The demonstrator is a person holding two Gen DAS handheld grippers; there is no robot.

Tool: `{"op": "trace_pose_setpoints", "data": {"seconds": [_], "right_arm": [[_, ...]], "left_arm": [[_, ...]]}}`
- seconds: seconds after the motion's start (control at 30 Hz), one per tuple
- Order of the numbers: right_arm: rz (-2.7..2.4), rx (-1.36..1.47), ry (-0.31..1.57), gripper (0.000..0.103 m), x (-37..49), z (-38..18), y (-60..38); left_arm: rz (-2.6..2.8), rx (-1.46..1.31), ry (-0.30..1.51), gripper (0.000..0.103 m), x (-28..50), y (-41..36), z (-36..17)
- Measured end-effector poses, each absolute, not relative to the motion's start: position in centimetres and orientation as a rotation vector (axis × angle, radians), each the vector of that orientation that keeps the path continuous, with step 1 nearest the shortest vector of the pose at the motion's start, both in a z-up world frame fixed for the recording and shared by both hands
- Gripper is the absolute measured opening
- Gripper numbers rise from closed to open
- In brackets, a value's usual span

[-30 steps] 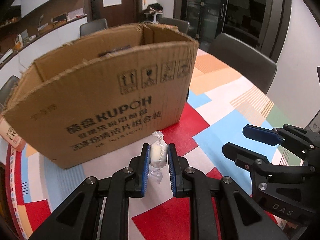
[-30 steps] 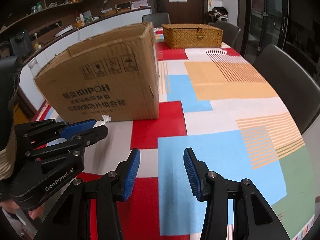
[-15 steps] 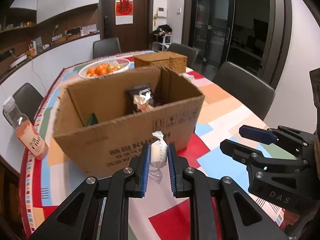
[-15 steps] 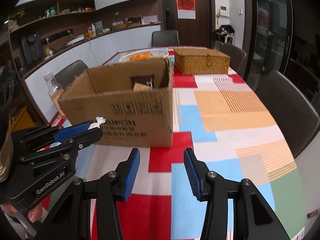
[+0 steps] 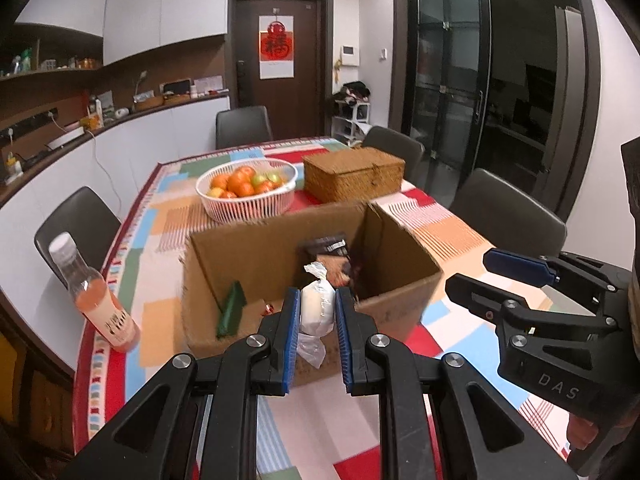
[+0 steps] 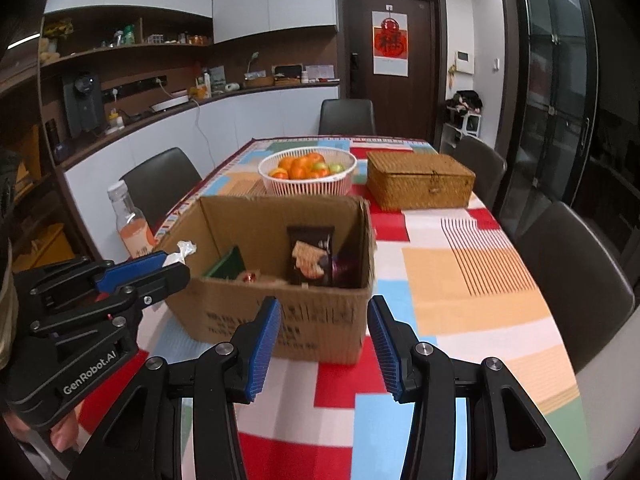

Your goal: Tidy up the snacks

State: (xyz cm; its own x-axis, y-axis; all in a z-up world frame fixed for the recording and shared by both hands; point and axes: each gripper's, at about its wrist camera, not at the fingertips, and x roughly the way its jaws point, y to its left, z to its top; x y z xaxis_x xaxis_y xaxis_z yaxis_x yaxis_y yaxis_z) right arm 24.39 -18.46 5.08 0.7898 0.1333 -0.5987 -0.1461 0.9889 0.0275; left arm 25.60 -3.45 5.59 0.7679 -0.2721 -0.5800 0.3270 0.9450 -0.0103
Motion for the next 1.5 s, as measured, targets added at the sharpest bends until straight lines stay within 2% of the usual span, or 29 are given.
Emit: {"op": "trace_pose_setpoints", "data": {"seconds": [0.63, 0.87, 1.07, 1.1, 1.17, 1.2, 1.3, 1.37, 1.5], "right_arm": [[0.151, -0.075, 0.663, 0.046, 29.9, 6.5, -16.7], [0.155, -0.063, 0.668, 0.046, 28.8, 5.9, -17.1], [0.154, -0.065, 0.630, 0.047, 25.2, 6.0, -17.4], [0.155, -0.062, 0.625, 0.048, 24.7, 6.1, -17.4], [0.153, -0.052, 0.604, 0.061, 23.4, 6.3, -17.6], [0.147, -0.049, 0.587, 0.062, 22.5, 6.4, -17.7], [0.138, -0.049, 0.556, 0.064, 20.3, 6.5, -17.9], [0.131, -0.033, 0.540, 0.073, 18.8, 6.3, -18.4], [0.115, -0.009, 0.525, 0.078, 16.4, 5.8, -19.1]], "left_arm": [[-0.247, 0.103, 0.689, 0.021, 31.8, -3.0, 5.5], [-0.220, 0.114, 0.669, 0.034, 29.3, -2.9, 5.2], [-0.164, 0.112, 0.634, 0.053, 25.5, -2.4, 5.5], [-0.160, 0.109, 0.625, 0.056, 24.6, -2.3, 5.6], [-0.159, 0.104, 0.609, 0.063, 23.1, -2.2, 5.8], [-0.155, 0.102, 0.601, 0.068, 22.3, -2.2, 5.8], [-0.145, 0.104, 0.579, 0.076, 20.4, -2.2, 6.0], [-0.131, 0.116, 0.564, 0.079, 19.1, -2.3, 5.9], [-0.115, 0.126, 0.543, 0.088, 16.5, -2.6, 5.4]]}}
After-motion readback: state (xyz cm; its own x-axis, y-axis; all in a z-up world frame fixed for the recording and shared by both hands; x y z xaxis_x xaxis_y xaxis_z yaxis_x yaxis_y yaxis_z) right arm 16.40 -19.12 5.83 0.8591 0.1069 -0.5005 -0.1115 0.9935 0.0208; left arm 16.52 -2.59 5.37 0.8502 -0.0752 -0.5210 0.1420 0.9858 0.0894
